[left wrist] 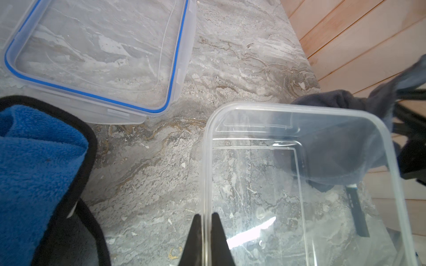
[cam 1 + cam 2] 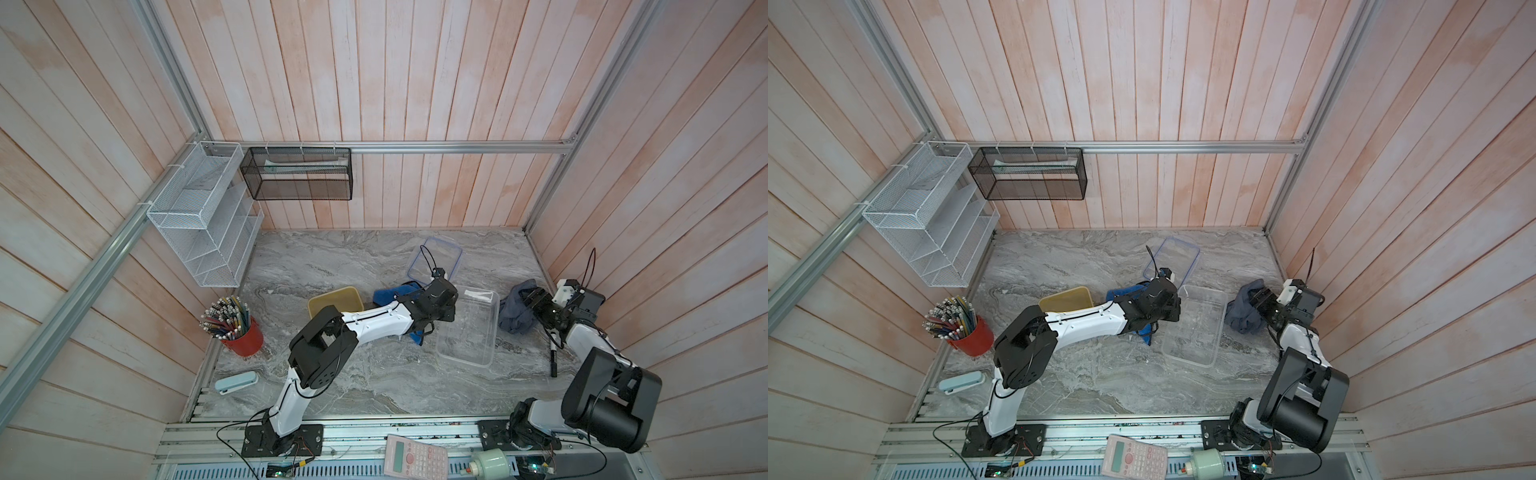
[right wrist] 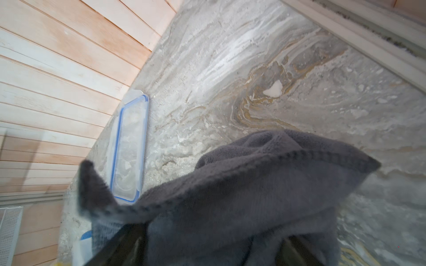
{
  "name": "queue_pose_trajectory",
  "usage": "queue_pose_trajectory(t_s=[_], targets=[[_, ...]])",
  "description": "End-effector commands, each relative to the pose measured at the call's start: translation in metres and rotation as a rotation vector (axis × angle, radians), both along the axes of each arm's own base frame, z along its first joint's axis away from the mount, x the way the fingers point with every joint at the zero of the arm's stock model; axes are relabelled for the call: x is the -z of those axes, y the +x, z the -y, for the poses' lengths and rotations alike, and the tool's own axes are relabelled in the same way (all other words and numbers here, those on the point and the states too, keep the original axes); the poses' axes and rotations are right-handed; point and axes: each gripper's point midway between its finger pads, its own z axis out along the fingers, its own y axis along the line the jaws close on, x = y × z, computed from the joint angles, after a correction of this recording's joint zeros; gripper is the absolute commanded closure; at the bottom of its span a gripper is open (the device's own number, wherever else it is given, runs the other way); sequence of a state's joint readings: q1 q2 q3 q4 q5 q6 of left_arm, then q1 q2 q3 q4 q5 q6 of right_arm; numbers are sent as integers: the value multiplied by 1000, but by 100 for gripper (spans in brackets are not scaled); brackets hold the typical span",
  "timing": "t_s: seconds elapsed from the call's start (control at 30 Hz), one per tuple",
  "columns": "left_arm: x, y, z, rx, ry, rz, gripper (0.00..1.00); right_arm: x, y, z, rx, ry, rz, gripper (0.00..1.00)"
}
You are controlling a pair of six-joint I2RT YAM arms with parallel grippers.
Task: Wipe the insides of the lunch boxes
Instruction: Place the cleaning item at the center of the board.
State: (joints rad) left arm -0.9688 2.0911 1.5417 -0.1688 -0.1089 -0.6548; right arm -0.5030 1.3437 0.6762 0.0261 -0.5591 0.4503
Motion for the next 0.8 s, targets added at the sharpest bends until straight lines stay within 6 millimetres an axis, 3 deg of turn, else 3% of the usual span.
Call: queue_pose_trajectory(t_s=[0.0, 0.2, 0.53, 0.77], targets=[[-7, 4, 10, 11, -25, 9, 100, -29, 4, 5, -3, -52, 51, 16], [-8, 4, 10, 11, -27, 10, 100, -50, 1, 9, 20, -99, 75, 2], [-7, 3, 8, 12, -26, 7, 100, -51, 0, 10, 23, -113, 50, 1], [-11, 3, 8, 10, -30, 15, 100, -48, 8, -5, -16, -113, 38, 1]])
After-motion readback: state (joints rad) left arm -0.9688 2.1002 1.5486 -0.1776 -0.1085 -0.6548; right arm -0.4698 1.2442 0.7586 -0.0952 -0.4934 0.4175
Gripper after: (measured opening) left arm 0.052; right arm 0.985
